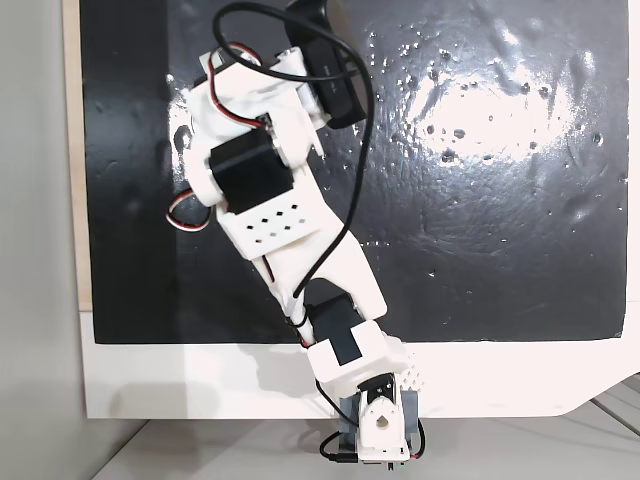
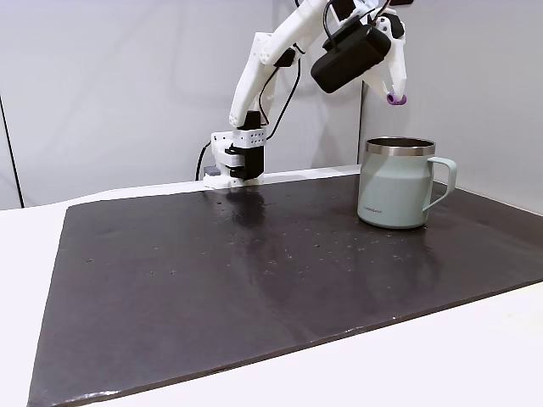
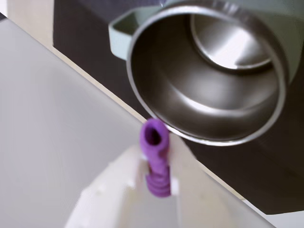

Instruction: Grasp a pengrip and put it in the cup.

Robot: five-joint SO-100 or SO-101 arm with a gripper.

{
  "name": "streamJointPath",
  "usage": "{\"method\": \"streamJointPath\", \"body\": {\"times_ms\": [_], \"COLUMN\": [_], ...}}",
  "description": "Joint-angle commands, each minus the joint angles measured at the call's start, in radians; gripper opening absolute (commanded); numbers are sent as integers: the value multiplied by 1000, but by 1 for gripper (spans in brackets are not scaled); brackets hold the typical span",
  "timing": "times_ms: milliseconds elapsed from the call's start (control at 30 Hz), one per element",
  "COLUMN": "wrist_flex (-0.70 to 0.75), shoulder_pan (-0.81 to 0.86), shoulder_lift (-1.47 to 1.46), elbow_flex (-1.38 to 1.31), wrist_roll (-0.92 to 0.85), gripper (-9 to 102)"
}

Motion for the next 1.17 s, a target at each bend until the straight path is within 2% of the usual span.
{"method": "streamJointPath", "body": {"times_ms": [0,167,200,300,367,1133], "wrist_flex": [-5,-5,-3,-2,0,0], "shoulder_pan": [-6,25,31,40,48,57], "shoulder_lift": [0,-15,-15,-3,12,60], "elbow_flex": [-71,-78,-78,-77,-67,-28], "wrist_roll": [-12,-8,-8,-5,-3,-3], "gripper": [0,2,5,26,32,33]}}
